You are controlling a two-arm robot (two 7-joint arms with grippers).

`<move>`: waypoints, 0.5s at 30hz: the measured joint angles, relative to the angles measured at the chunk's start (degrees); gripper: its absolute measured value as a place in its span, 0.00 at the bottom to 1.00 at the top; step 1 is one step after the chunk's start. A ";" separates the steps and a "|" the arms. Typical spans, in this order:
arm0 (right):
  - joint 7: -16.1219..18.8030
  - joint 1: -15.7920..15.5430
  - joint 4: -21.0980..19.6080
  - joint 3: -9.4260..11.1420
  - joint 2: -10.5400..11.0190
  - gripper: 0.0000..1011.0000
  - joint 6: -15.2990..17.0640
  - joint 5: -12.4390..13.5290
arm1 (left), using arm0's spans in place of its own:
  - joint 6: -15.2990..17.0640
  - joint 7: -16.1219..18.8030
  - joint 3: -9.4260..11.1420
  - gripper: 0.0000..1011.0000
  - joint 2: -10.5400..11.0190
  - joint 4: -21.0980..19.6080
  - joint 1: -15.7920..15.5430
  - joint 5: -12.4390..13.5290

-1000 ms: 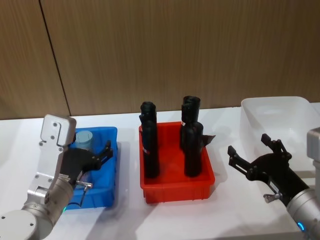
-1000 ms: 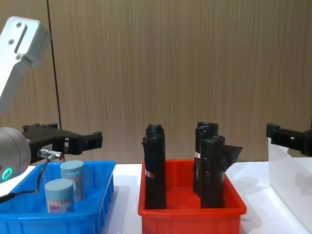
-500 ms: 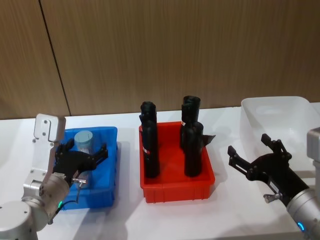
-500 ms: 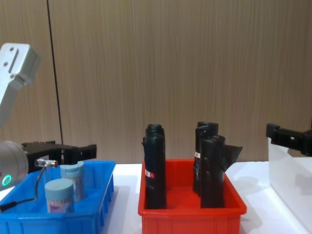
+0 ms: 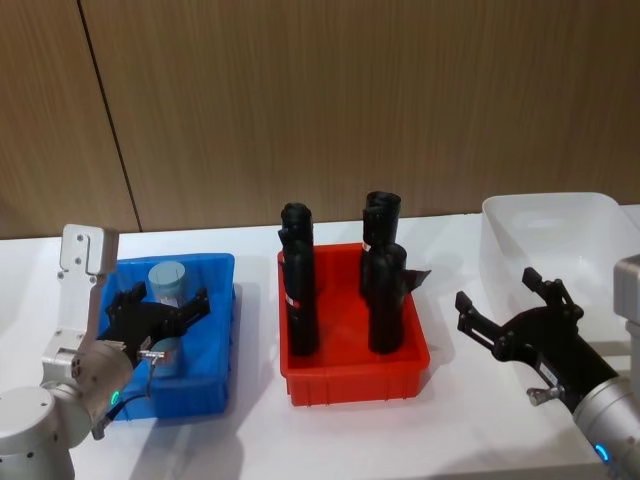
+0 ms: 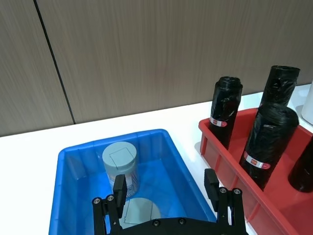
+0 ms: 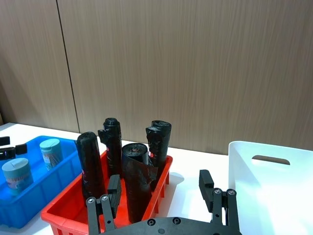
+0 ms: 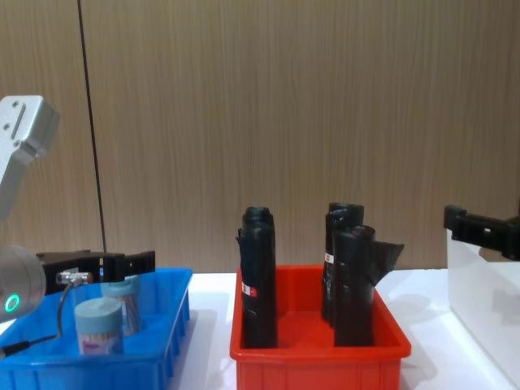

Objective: Pick the cotton swabs from the blue box and place them into the white box.

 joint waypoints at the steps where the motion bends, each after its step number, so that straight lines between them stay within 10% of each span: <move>1: 0.00 0.00 0.00 0.00 0.00 0.99 0.00 0.00 | 0.04 -0.16 -0.06 0.99 -0.06 0.32 -0.14 -0.18; 15: 0.00 0.00 0.00 0.00 0.00 0.99 0.00 0.00 | 0.80 -1.75 -0.89 0.99 -0.84 5.09 -1.96 -2.60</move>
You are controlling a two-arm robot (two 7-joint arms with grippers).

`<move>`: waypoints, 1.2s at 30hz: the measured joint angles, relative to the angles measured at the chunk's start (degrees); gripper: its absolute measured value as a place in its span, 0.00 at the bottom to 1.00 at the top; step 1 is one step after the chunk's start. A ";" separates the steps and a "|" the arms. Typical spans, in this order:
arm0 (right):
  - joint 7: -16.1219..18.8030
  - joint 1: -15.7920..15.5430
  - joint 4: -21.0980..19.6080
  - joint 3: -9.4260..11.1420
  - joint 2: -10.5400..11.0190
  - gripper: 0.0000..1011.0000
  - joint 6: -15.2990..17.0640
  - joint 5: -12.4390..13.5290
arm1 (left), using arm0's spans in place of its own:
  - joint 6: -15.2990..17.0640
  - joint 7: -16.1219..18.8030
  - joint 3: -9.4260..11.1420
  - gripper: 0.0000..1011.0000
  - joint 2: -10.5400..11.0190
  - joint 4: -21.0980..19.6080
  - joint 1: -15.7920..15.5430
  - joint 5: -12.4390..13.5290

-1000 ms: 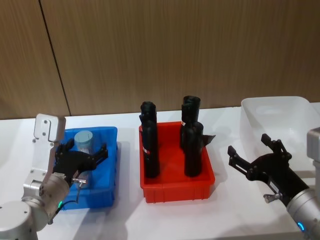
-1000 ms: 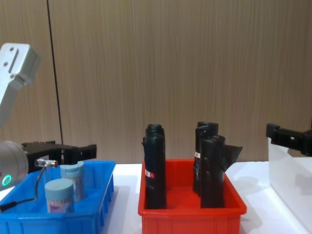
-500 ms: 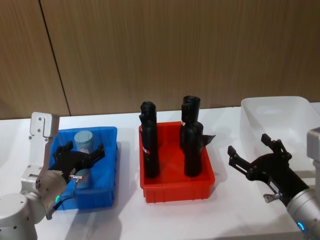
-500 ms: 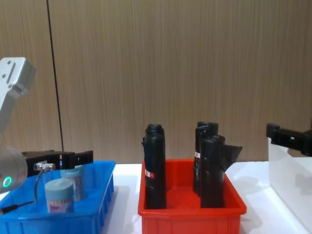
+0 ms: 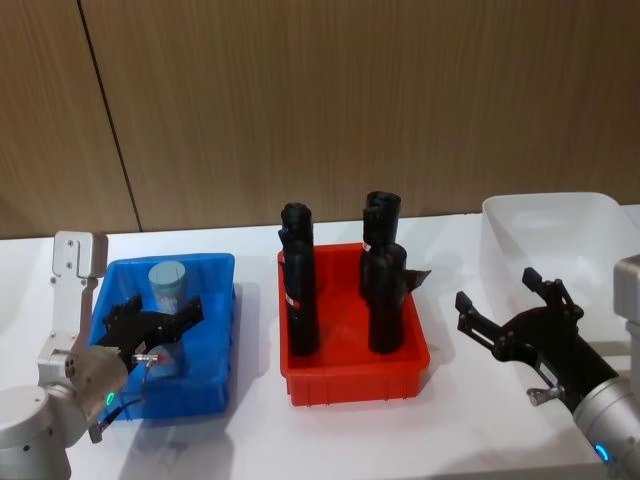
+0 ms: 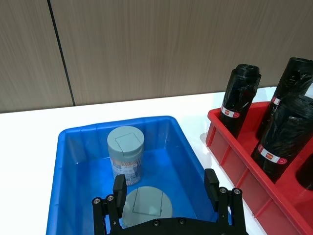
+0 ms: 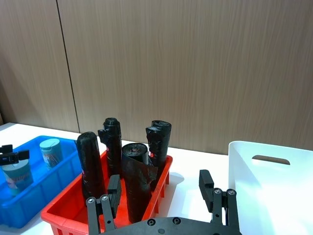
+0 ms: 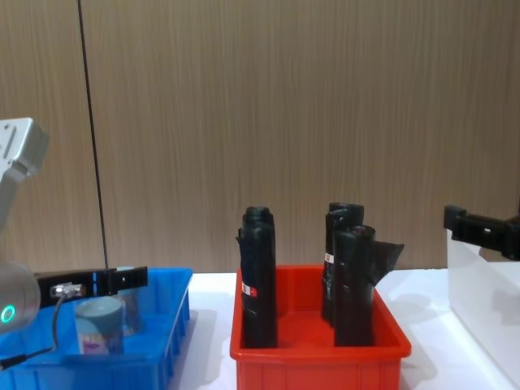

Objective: Pick the cotton swabs from the blue box and place them into the white box.

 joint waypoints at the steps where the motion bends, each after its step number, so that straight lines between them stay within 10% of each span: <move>1: 0.00 0.00 0.00 0.00 0.00 0.99 0.00 0.00 | 0.11 -0.10 -0.06 0.99 -0.07 0.40 -0.15 -0.15; 36: 0.00 0.00 0.00 0.00 0.00 0.99 0.00 0.00 | 3.79 -0.40 -0.61 0.99 -0.41 3.56 -1.22 0.92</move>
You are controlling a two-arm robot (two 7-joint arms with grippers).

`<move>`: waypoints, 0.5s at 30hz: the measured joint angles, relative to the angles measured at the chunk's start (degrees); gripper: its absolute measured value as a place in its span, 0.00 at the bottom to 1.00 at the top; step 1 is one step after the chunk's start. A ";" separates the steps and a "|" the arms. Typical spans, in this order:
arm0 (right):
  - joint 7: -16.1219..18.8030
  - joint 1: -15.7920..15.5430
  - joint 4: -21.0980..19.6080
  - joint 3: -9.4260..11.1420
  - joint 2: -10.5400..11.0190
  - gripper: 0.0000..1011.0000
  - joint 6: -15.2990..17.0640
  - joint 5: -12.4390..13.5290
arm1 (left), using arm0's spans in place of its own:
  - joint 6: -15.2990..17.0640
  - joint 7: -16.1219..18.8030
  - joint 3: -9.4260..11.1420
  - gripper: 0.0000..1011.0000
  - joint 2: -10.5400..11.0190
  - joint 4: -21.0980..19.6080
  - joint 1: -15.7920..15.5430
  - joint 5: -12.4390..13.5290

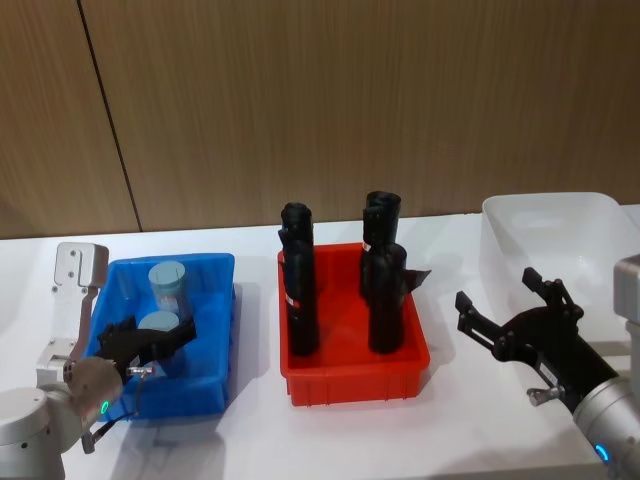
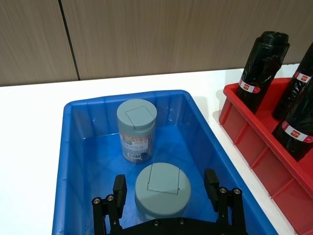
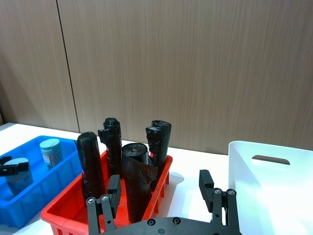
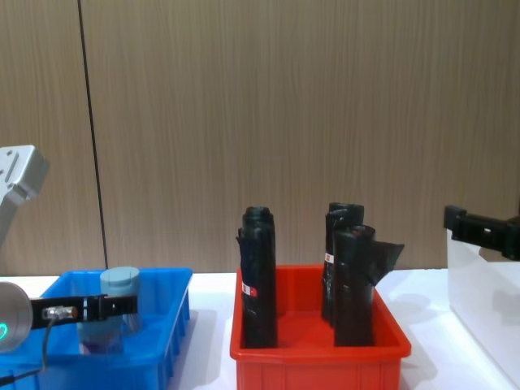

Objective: Pick the cotton swabs from the blue box and place them into the white box.

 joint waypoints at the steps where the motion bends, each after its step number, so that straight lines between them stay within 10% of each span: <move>1: 0.00 0.00 0.00 0.00 0.00 0.99 0.00 0.00 | 0.07 -0.12 -0.01 0.99 0.00 0.10 -0.05 0.09; 15: 0.00 0.00 0.00 0.00 0.00 0.99 0.00 0.00 | 0.51 -2.31 -0.05 0.72 -0.13 1.75 -0.95 1.94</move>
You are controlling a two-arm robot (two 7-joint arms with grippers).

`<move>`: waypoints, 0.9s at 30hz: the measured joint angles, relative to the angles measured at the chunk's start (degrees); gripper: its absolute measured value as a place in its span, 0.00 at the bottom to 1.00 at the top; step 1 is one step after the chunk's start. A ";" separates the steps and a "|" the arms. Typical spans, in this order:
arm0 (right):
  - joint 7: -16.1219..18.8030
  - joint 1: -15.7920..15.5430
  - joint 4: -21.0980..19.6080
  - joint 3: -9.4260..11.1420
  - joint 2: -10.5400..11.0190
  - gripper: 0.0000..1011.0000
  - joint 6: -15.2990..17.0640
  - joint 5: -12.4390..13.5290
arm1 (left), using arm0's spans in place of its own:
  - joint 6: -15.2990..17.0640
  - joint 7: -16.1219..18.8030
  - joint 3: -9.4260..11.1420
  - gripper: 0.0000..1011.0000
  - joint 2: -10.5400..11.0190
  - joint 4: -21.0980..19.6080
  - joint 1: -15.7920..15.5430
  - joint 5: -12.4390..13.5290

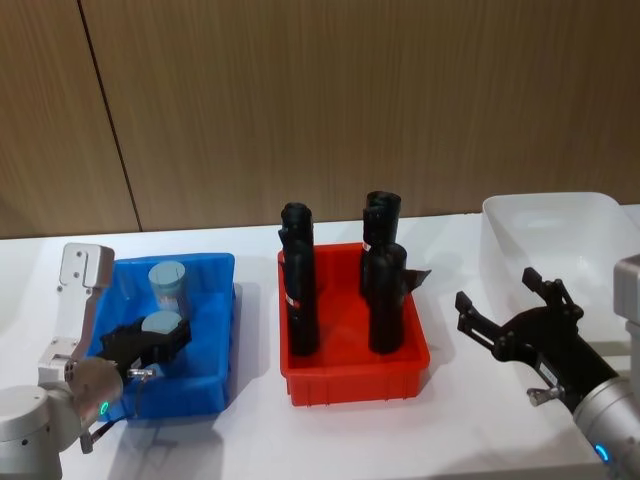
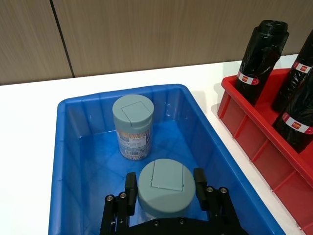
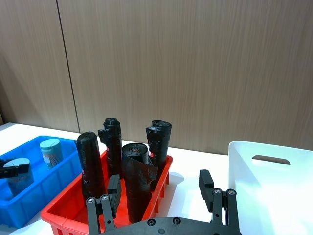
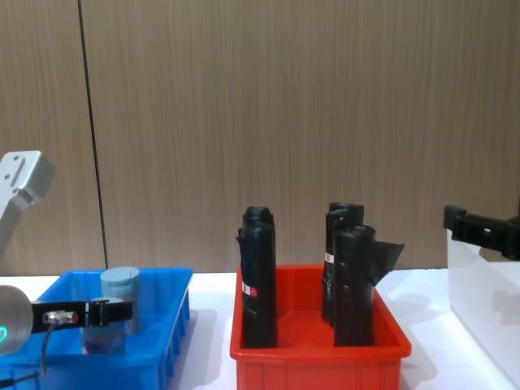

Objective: Pick the cotton swabs from the blue box and place them into the white box.

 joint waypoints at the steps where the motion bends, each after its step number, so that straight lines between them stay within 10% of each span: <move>1: 0.00 0.00 0.00 0.00 0.00 0.99 0.00 0.00 | -0.01 -0.11 0.00 0.70 0.00 0.02 -0.03 0.16; 27: 0.00 0.00 0.00 0.00 0.00 0.99 0.00 0.00 | -0.43 -3.39 -0.32 0.67 2.35 -14.31 2.32 5.59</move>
